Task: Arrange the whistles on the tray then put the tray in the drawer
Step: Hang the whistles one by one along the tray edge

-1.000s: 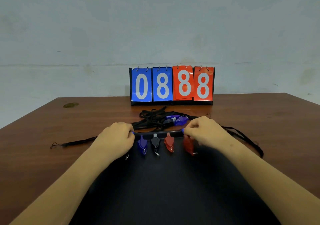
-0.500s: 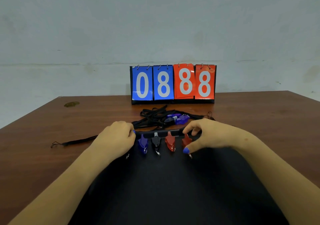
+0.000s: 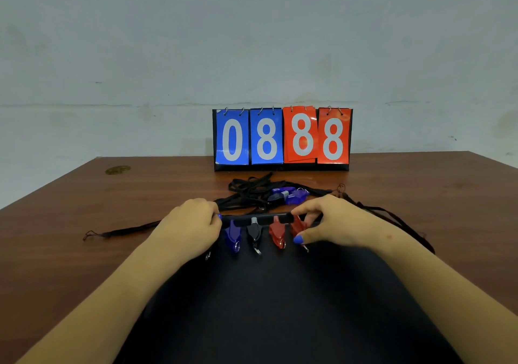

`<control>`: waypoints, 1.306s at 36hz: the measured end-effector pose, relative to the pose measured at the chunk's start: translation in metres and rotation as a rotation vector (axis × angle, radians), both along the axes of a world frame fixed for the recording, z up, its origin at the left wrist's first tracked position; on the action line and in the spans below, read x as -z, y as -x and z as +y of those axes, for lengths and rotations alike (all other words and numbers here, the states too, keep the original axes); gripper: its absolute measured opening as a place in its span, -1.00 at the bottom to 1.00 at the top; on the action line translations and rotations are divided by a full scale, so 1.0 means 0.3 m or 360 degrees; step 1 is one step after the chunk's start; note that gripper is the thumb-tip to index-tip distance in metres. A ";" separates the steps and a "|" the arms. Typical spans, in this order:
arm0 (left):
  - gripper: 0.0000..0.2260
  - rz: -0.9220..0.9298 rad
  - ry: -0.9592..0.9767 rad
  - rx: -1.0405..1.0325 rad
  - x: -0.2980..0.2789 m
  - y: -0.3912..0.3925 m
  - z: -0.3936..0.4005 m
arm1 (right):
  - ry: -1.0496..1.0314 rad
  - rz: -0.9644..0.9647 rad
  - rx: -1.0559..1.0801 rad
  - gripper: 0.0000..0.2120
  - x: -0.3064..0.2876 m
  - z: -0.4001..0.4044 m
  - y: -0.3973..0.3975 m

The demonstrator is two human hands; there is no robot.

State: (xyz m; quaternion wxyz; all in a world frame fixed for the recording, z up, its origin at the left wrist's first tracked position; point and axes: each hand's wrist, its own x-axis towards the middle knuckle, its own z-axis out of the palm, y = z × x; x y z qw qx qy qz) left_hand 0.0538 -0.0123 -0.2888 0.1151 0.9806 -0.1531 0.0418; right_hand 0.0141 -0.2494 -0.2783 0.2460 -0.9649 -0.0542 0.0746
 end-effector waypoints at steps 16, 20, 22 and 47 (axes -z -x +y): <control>-0.76 -0.0030 0.0003 0.0010 0.003 -0.007 0.000 | -0.0257 -0.0453 0.0420 -0.66 0.006 -0.027 -0.029; -0.76 -0.0025 0.0010 0.0002 0.007 -0.008 0.002 | -0.0132 -0.0653 0.0621 -0.71 0.032 -0.060 -0.058; -0.76 -0.0045 0.0011 -0.0006 0.008 -0.003 0.003 | -0.0105 -0.0691 0.0658 -0.70 0.048 -0.073 -0.074; -0.75 -0.0101 -0.0004 0.0034 0.011 -0.003 -0.011 | 0.0309 -0.0498 0.0674 -0.65 0.063 -0.025 -0.197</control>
